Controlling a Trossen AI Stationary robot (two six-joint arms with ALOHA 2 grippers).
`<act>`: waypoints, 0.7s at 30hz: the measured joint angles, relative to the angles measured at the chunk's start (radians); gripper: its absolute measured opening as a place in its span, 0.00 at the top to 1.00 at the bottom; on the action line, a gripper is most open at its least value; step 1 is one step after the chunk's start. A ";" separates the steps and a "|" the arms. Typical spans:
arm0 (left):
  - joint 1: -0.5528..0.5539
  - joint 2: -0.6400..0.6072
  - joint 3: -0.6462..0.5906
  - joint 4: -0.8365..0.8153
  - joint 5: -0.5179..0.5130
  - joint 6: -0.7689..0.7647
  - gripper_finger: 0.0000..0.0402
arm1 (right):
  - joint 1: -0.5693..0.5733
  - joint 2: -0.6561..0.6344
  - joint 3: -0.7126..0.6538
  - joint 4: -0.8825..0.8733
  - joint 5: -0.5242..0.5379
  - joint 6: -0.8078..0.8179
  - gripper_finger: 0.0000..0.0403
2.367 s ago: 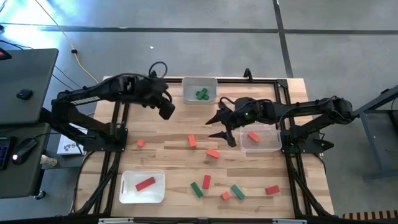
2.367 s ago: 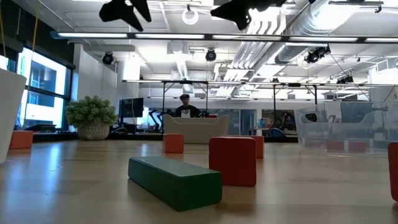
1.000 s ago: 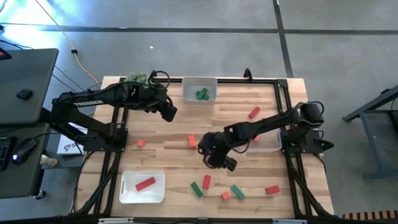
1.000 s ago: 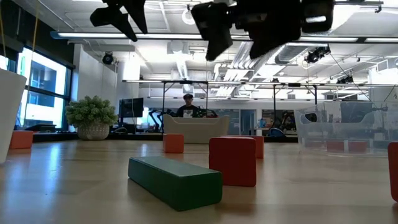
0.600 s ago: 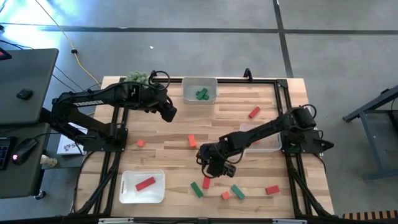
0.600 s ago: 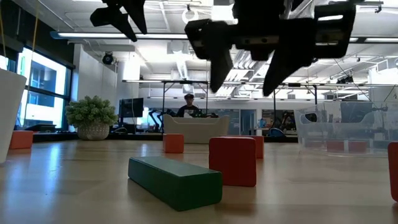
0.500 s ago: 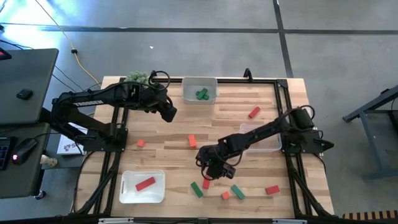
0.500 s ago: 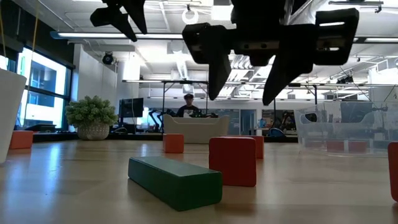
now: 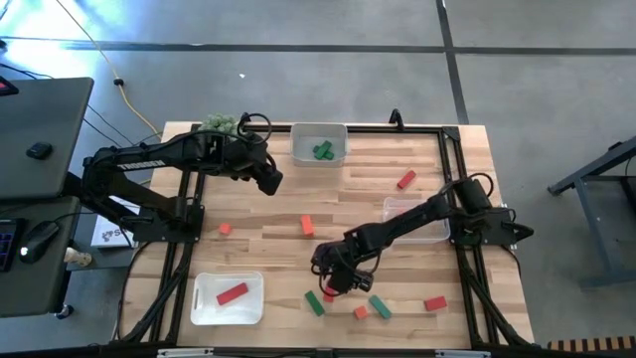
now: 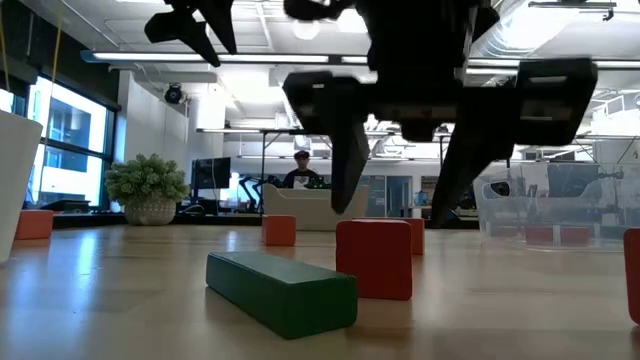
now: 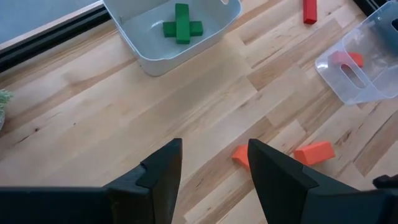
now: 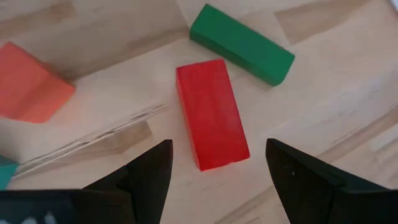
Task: Sort & place blocks by color
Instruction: Put the red block into the white bin
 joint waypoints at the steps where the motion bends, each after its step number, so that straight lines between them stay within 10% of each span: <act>1: 0.000 0.000 0.000 0.000 0.000 -0.001 0.57 | 0.000 0.006 0.000 0.000 0.002 0.000 0.39; 15: 0.000 0.000 0.000 0.000 0.000 -0.026 0.57 | 0.000 0.045 0.000 0.020 -0.002 0.011 0.40; 21: 0.000 0.000 0.000 0.000 0.000 -0.026 0.57 | 0.000 0.045 0.000 0.022 -0.002 0.011 0.60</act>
